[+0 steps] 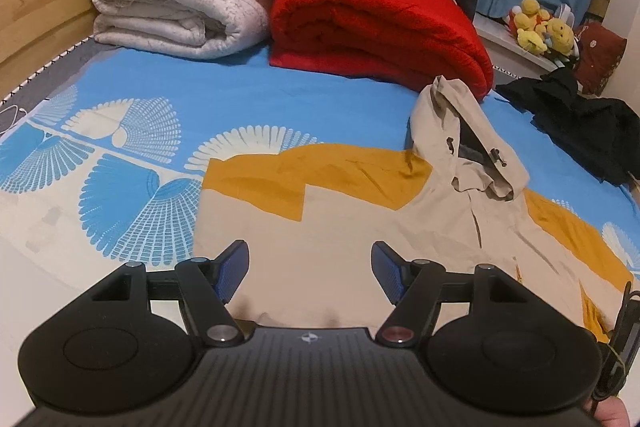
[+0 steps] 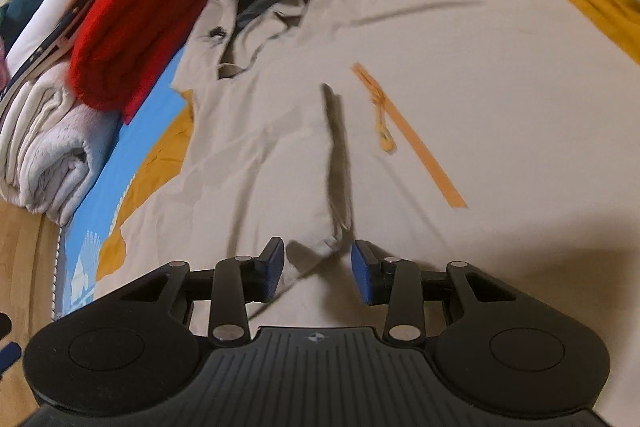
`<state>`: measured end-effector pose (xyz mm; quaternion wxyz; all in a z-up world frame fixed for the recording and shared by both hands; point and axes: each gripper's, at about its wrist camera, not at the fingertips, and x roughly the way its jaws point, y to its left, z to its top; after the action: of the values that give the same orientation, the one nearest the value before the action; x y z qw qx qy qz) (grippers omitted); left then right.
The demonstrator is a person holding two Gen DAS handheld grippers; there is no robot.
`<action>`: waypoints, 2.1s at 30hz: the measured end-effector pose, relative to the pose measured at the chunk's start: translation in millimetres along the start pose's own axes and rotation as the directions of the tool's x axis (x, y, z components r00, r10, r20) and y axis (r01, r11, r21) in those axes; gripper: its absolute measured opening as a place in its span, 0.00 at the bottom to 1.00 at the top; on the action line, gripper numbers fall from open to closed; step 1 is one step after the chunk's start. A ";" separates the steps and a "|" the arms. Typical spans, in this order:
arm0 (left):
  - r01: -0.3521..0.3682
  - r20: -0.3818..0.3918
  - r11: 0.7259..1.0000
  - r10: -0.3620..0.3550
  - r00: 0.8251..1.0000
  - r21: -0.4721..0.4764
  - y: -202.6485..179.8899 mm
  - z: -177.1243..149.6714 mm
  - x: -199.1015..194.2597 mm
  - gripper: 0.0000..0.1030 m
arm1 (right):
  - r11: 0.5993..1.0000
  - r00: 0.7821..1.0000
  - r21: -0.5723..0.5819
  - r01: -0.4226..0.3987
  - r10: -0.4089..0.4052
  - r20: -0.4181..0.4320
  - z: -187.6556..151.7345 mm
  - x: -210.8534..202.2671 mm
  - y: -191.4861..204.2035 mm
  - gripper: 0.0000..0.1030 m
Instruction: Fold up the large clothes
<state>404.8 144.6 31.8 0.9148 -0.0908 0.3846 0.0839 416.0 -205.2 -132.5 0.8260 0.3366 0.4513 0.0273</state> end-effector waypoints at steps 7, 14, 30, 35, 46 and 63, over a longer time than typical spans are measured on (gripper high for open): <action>-0.033 0.006 0.999 0.033 0.999 -0.030 12.2 3.6 1.4 0.71 | 0.981 0.921 -0.183 -0.068 0.132 0.365 33.0 -83.4 36.0 0.04; -0.033 -0.007 0.999 0.033 0.999 -0.016 10.5 1.7 3.7 0.71 | 0.958 0.780 0.075 0.276 -0.268 0.565 93.4 -132.3 -25.8 0.12; -0.010 -0.047 1.000 0.011 0.999 0.021 -15.4 -10.0 22.3 0.71 | 0.945 0.953 0.285 0.161 -0.224 0.203 96.9 -49.3 -126.9 0.35; -0.005 -0.055 0.999 0.007 0.998 0.043 -23.5 -12.5 25.6 0.71 | 0.946 0.950 0.302 0.117 -0.195 0.242 100.6 -42.5 -140.0 0.00; -0.007 -0.061 0.998 0.012 0.998 0.069 -37.1 -14.8 30.5 0.71 | 0.935 0.826 0.108 0.337 -0.349 0.443 108.8 -73.9 -103.7 0.07; -0.005 -0.063 0.996 0.010 0.998 0.086 -43.5 -16.4 30.9 0.71 | 0.934 0.896 -0.074 0.349 -0.309 0.317 110.1 -72.4 -101.3 0.34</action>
<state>424.6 101.2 2.8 0.9049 -0.0525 0.4168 0.0679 431.1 -367.2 -98.4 0.8975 0.2017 0.3681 -0.1355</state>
